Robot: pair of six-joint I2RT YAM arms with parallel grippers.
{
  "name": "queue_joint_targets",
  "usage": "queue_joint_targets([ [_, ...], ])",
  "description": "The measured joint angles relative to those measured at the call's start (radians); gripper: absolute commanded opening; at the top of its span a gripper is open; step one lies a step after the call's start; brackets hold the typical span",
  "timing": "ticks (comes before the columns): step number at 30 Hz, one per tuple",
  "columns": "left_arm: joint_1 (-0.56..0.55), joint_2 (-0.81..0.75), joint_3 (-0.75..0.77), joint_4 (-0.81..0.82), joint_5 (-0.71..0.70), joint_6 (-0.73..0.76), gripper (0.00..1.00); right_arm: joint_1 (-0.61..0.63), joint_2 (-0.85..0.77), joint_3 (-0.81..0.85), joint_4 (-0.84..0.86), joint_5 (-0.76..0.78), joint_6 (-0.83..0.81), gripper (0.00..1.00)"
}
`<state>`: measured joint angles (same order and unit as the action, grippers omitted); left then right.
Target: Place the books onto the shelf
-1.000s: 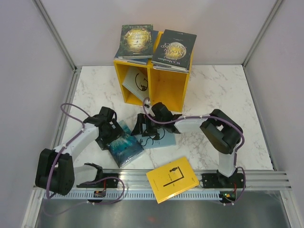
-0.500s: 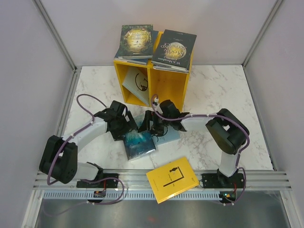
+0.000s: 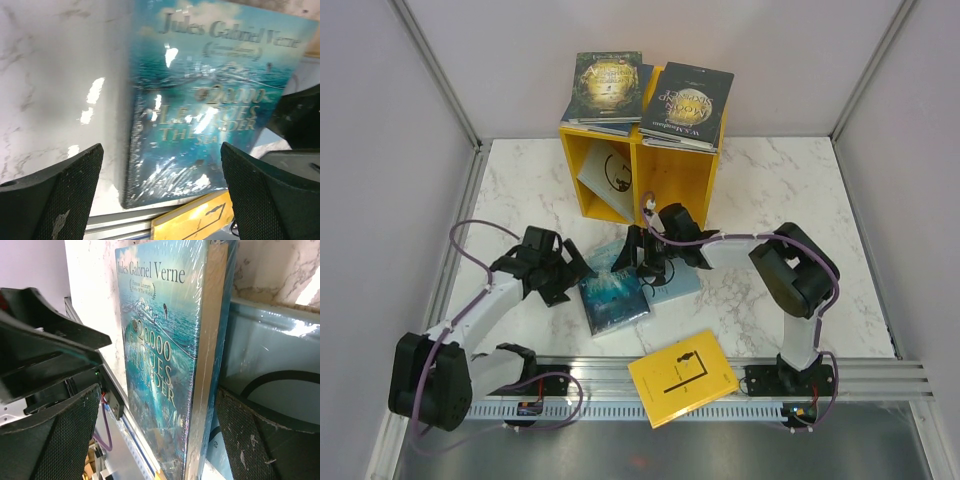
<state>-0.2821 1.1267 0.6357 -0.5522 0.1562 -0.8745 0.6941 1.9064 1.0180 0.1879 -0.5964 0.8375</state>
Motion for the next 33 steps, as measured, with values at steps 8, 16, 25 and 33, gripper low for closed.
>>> queue_joint_targets([
  [8, 0.030, 0.089, -0.089, 0.032, 0.056, -0.025, 1.00, -0.007, 0.009, -0.055, 0.129, -0.027, 0.042, 0.95],
  [16, 0.039, 0.088, -0.225, 0.405, 0.259, -0.115, 1.00, -0.010, 0.054, -0.104, 0.292, -0.034, 0.109, 0.67],
  [25, 0.038, -0.014, -0.332, 0.560, 0.290, -0.133, 1.00, 0.010, 0.068, -0.142, 0.357, -0.039, 0.153, 0.09],
  [33, 0.038, -0.160, -0.314, 0.417, 0.282, -0.066, 1.00, 0.030, -0.056, -0.237, 0.304, -0.005, 0.138, 0.00],
])
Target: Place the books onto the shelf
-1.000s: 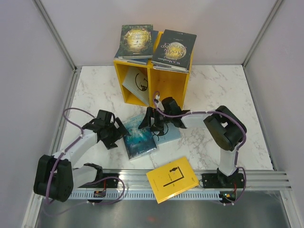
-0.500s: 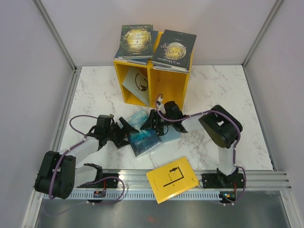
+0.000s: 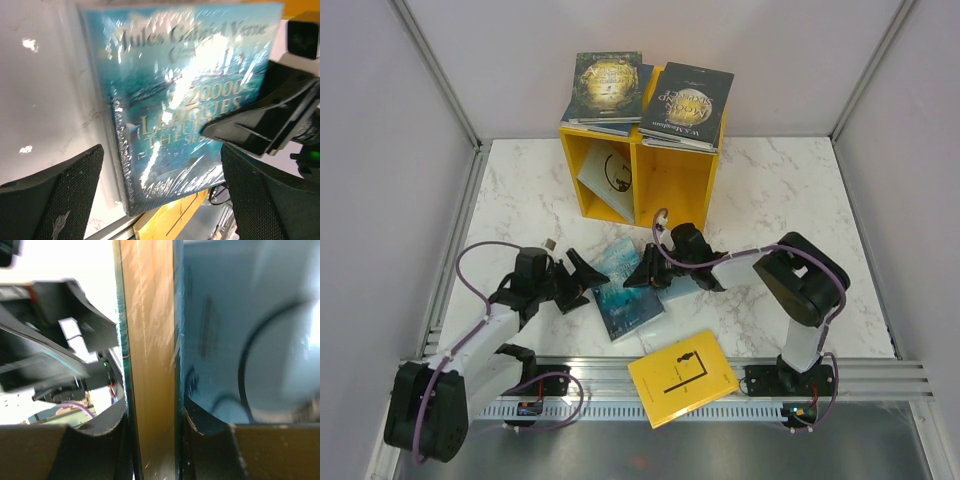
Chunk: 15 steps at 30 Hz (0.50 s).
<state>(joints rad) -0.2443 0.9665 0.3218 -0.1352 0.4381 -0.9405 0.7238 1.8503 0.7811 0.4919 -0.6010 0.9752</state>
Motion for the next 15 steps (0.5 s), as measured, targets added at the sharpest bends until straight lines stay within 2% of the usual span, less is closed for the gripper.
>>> queue_joint_targets([
  [7, 0.010, -0.082, 0.065, -0.048, 0.023, 0.038, 1.00, 0.000, -0.167, -0.093, -0.112, 0.021, 0.007, 0.00],
  [15, 0.020, -0.186, 0.064, -0.052, 0.083, 0.044, 1.00, 0.000, -0.349, -0.097, -0.179, 0.032, 0.088, 0.00],
])
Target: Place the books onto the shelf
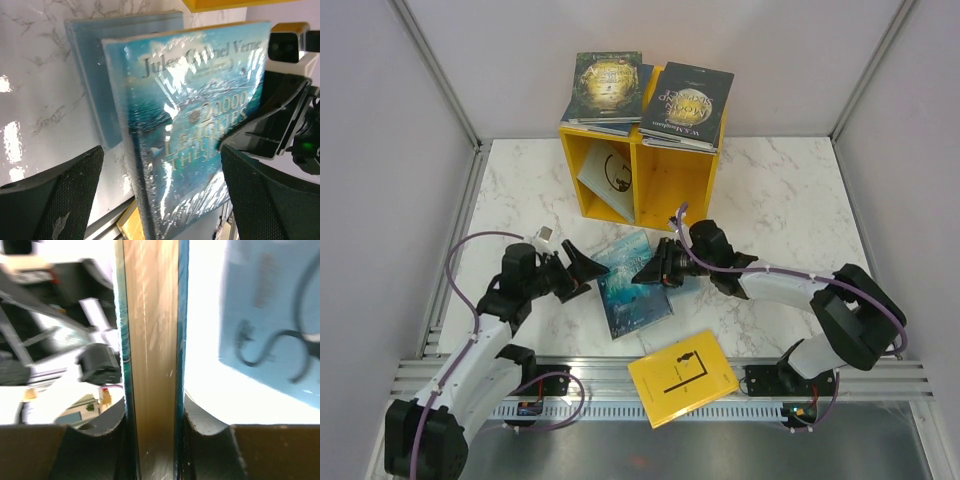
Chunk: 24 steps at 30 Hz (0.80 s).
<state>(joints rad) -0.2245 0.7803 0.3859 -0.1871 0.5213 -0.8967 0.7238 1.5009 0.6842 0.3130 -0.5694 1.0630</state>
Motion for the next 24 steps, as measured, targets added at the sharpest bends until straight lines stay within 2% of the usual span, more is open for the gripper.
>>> queue_joint_targets([
  [7, 0.008, -0.117, -0.057, 0.077, 0.091, -0.056, 0.99, 0.000, -0.064, 0.013, 0.118, -0.019, 0.137, 0.00],
  [10, 0.012, -0.156, -0.068, 0.161, 0.131, -0.119, 0.94, 0.000, -0.080, -0.002, 0.210, -0.035, 0.212, 0.00],
  [14, 0.016, -0.135, -0.083, 0.390, 0.218, -0.232, 0.77, 0.003, -0.117, -0.018, 0.286, -0.060, 0.274, 0.00],
  [15, 0.016, -0.123, -0.089, 0.457, 0.243, -0.266, 0.63, 0.005, -0.127, -0.022, 0.302, -0.065, 0.283, 0.00],
  [17, 0.016, -0.098, -0.099, 0.577, 0.288, -0.330, 0.54, 0.011, -0.142, -0.031, 0.327, -0.071, 0.298, 0.00],
  [18, 0.016, -0.082, -0.099, 0.634, 0.314, -0.355, 0.40, 0.013, -0.148, -0.035, 0.335, -0.074, 0.304, 0.00],
  [20, 0.018, -0.061, -0.099, 0.703, 0.361, -0.407, 0.24, 0.014, -0.155, -0.042, 0.365, -0.082, 0.311, 0.00],
  [21, 0.018, -0.058, -0.090, 0.721, 0.380, -0.438, 0.08, 0.016, -0.158, -0.043, 0.382, -0.087, 0.298, 0.00],
  [22, 0.020, -0.058, -0.079, 0.719, 0.390, -0.447, 0.02, 0.017, -0.158, -0.044, 0.399, -0.090, 0.295, 0.00],
  [24, 0.023, -0.060, -0.056, 0.708, 0.407, -0.445, 0.02, 0.020, -0.158, -0.044, 0.430, -0.093, 0.299, 0.00],
])
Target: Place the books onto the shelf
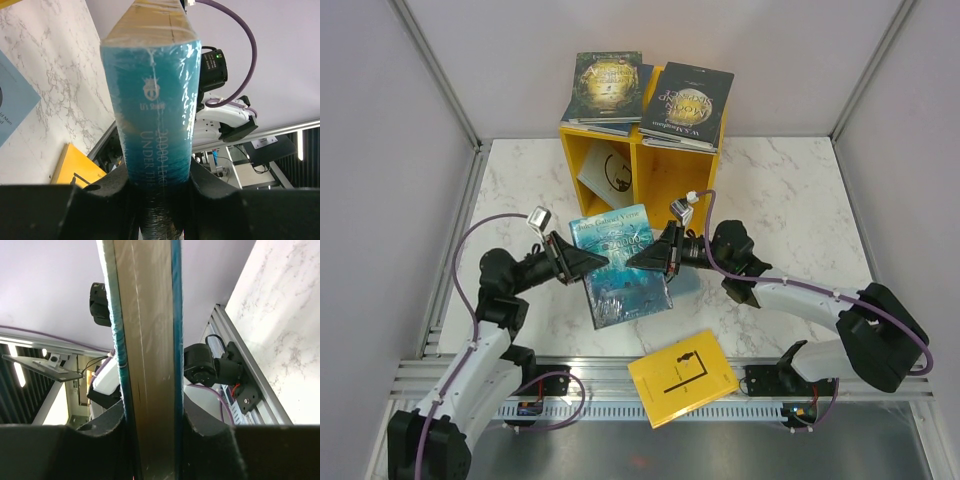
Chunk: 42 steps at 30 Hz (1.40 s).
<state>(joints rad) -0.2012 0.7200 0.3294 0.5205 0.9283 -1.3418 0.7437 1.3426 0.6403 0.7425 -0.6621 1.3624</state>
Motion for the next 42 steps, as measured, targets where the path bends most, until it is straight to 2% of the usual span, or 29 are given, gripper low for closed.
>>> queue_joint_targets([
  [3, 0.003, -0.016, 0.019, -0.041, 0.009, 0.016, 0.02, 0.003, 0.001, 0.004, 0.016, -0.009, 0.000, 0.00],
  [4, 0.004, -0.026, 0.029, -0.074, 0.010, 0.034, 0.02, 0.003, 0.004, 0.008, 0.015, -0.013, 0.000, 0.07],
  [5, 0.005, -0.036, 0.047, -0.134, 0.007, 0.057, 0.02, 0.003, 0.008, 0.013, 0.011, -0.018, -0.006, 0.42],
  [6, 0.006, -0.046, 0.076, -0.216, 0.000, 0.093, 0.02, 0.003, 0.010, 0.019, -0.003, -0.021, -0.010, 0.58],
  [8, -0.003, -0.060, 0.157, -0.391, -0.035, 0.217, 0.02, 0.006, 0.008, 0.047, -0.076, -0.009, -0.031, 0.81],
  [9, -0.011, -0.064, 0.195, -0.475, -0.067, 0.274, 0.02, 0.010, 0.002, 0.065, -0.127, -0.002, -0.055, 0.84],
  [12, -0.022, -0.067, 0.284, -0.654, -0.153, 0.396, 0.02, 0.014, -0.074, 0.111, -0.348, 0.044, -0.172, 0.87],
  [16, -0.032, -0.067, 0.348, -0.755, -0.256, 0.470, 0.02, -0.009, -0.248, 0.116, -0.634, 0.109, -0.303, 0.88],
  [21, -0.019, -0.033, 0.356, -0.844, -0.541, 0.588, 0.02, -0.031, -0.491, 0.116, -0.850, 0.122, -0.353, 0.89],
  [24, -0.016, -0.004, 0.349, -0.859, -0.690, 0.616, 0.02, -0.041, -0.594, 0.106, -0.908, 0.135, -0.353, 0.89],
  [27, -0.014, 0.007, 0.329, -0.816, -0.777, 0.618, 0.02, -0.042, -0.637, 0.084, -0.955, 0.146, -0.348, 0.89],
  [36, -0.014, 0.161, 0.325, -0.594, -0.823, 0.607, 0.02, -0.047, -0.593, 0.072, -1.062, 0.148, -0.367, 0.89],
  [42, -0.023, 0.224, 0.328, -0.541, -0.822, 0.595, 0.02, -0.048, -0.585, 0.069, -1.073, 0.148, -0.375, 0.89],
])
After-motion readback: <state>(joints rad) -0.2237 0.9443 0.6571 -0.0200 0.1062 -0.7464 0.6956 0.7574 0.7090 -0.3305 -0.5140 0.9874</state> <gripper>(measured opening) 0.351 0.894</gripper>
